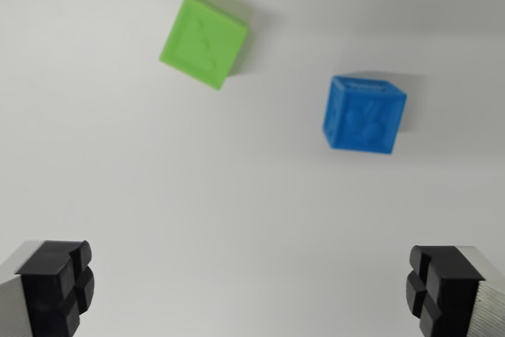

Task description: Stack cube

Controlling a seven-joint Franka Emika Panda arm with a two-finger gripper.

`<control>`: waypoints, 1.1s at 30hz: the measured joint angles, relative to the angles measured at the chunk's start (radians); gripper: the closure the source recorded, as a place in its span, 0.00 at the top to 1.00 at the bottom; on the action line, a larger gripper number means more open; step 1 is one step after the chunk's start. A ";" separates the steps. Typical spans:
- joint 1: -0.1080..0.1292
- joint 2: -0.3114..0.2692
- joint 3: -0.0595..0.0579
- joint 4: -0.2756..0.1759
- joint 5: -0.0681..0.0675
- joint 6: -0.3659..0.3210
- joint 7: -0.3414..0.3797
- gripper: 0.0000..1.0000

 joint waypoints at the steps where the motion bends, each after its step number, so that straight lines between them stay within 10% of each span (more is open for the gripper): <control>1: 0.000 0.000 0.000 0.000 0.000 0.000 0.000 1.00; 33: 0.006 0.035 0.001 -0.025 0.001 0.067 0.057 1.00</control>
